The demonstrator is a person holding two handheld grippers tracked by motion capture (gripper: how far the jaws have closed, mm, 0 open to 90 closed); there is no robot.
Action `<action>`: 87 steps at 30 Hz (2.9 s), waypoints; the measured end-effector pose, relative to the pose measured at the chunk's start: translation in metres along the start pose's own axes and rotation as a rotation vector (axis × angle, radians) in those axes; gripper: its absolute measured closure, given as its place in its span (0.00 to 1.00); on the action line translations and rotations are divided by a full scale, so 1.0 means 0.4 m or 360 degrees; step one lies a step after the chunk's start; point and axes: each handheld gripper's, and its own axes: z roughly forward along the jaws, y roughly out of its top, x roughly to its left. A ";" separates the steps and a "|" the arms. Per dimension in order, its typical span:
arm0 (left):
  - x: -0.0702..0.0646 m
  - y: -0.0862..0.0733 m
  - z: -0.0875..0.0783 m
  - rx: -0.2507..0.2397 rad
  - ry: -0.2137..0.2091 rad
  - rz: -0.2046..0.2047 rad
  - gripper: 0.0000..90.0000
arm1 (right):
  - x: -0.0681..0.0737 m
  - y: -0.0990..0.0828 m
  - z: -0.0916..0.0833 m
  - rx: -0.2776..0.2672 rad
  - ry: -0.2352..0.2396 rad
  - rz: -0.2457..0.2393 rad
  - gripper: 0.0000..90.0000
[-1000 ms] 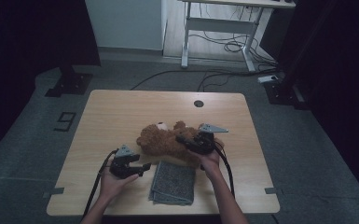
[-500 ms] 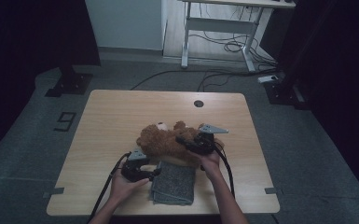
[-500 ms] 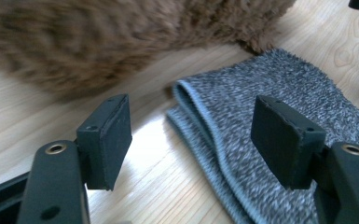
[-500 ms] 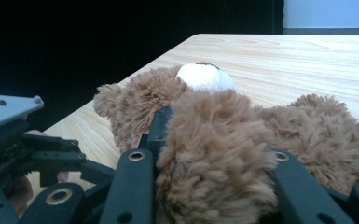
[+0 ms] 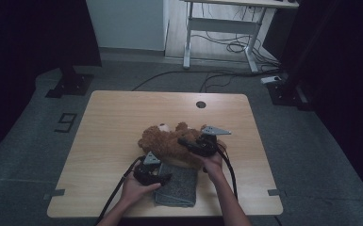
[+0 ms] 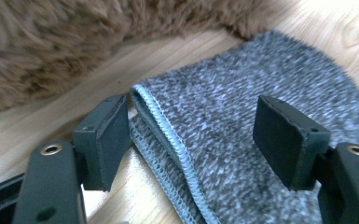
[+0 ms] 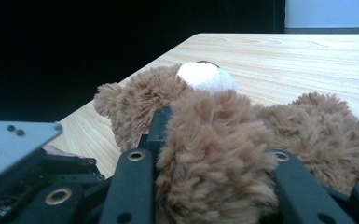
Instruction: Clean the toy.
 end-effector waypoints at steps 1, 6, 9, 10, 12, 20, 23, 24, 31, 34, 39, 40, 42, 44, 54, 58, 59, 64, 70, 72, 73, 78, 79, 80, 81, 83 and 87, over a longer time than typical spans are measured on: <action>-0.001 -0.001 0.003 0.0006 0.0003 0.0002 0.29 | -0.001 0.000 0.000 0.0001 0.0002 0.0002 0.75; -0.006 -0.004 0.011 0.0019 0.0029 0.0022 0.33 | -0.002 0.000 0.000 -0.0002 0.0004 0.0003 0.75; -0.015 -0.008 0.010 0.0011 0.0053 0.0046 0.39 | -0.002 0.000 -0.001 0.0000 0.0004 0.0004 0.75; -0.019 -0.010 0.010 0.0007 0.0062 0.0064 0.42 | -0.002 0.000 -0.001 0.0000 0.0004 0.0005 0.75; -0.026 -0.014 0.008 0.0003 0.0018 0.0086 0.56 | -0.002 0.000 0.000 -0.0003 0.0004 0.0006 0.75; -0.026 -0.028 -0.017 -0.0029 -0.0077 0.0094 0.87 | 0.002 -0.005 -0.007 0.0015 0.0005 -0.0010 0.75; -0.013 -0.034 -0.044 -0.0077 -0.0116 0.0066 0.88 | 0.005 -0.012 -0.012 0.0021 0.0012 -0.0011 0.75; -0.004 -0.039 -0.067 -0.0118 -0.0135 0.0045 0.89 | 0.008 -0.016 -0.014 0.0023 0.0018 -0.0017 0.76; 0.031 -0.051 -0.143 -0.0269 -0.0170 -0.0051 0.89 | 0.022 -0.040 -0.023 0.0023 0.0020 -0.0031 0.77; 0.044 -0.048 -0.174 -0.0336 -0.0178 -0.0083 0.89 | 0.027 -0.056 -0.028 0.0024 0.0027 -0.0019 0.78; 0.046 -0.035 -0.216 -0.0402 -0.0174 -0.0072 0.89 | 0.028 -0.070 -0.035 0.0033 0.0051 -0.0003 0.79; 0.045 -0.030 -0.225 -0.0413 -0.0171 -0.0067 0.89 | 0.027 -0.072 -0.036 0.0037 0.0057 0.0005 0.79; 0.044 -0.022 -0.236 -0.0431 -0.0161 -0.0059 0.89 | 0.027 -0.078 -0.038 0.0041 0.0067 0.0020 0.80; 0.044 -0.015 -0.245 -0.0453 -0.0157 -0.0054 0.89 | 0.028 -0.085 -0.041 0.0046 0.0076 0.0013 0.81; 0.040 0.049 -0.283 -0.0585 -0.0133 -0.0046 0.89 | 0.031 -0.106 -0.046 0.0019 0.0082 0.0018 0.82; 0.038 0.112 -0.248 -0.0584 -0.0084 -0.0034 0.89 | 0.034 -0.109 -0.047 0.0021 0.0078 0.0005 0.82; 0.038 0.112 -0.248 -0.0584 -0.0084 -0.0034 0.90 | 0.034 -0.109 -0.047 0.0021 0.0078 0.0005 0.82; 0.046 0.156 -0.175 -0.0451 0.0066 -0.0023 0.90 | 0.036 -0.112 -0.049 0.0021 0.0081 0.0007 0.82; 0.055 0.140 -0.147 -0.0397 0.0180 -0.0005 0.89 | 0.037 -0.114 -0.051 0.0029 0.0085 0.0001 0.82; 0.056 0.132 -0.150 -0.0392 0.0216 0.0012 0.89 | 0.037 -0.113 -0.050 0.0030 0.0081 0.0010 0.82; 0.056 0.129 -0.153 -0.0388 0.0229 0.0018 0.89 | 0.037 -0.113 -0.050 0.0030 0.0081 0.0010 0.82; 0.078 0.094 -0.185 -0.0388 0.0306 0.0013 0.89 | 0.038 -0.115 -0.054 0.0027 0.0068 0.0019 0.82; 0.083 0.087 -0.187 -0.0386 0.0317 0.0009 0.89 | 0.038 -0.116 -0.054 0.0026 0.0070 0.0025 0.82; 0.091 0.075 -0.188 -0.0374 0.0344 0.0002 0.89 | 0.038 -0.115 -0.054 0.0024 0.0070 0.0027 0.82; 0.098 0.065 -0.186 -0.0362 0.0373 0.0002 0.90 | 0.038 -0.115 -0.053 0.0024 0.0068 0.0028 0.82; 0.114 0.046 -0.182 -0.0346 0.0397 -0.0031 0.90 | 0.039 -0.115 -0.052 0.0022 0.0065 0.0028 0.82; 0.146 0.016 -0.173 -0.0308 0.0434 -0.0091 0.90 | 0.040 -0.116 -0.051 0.0021 0.0065 0.0032 0.82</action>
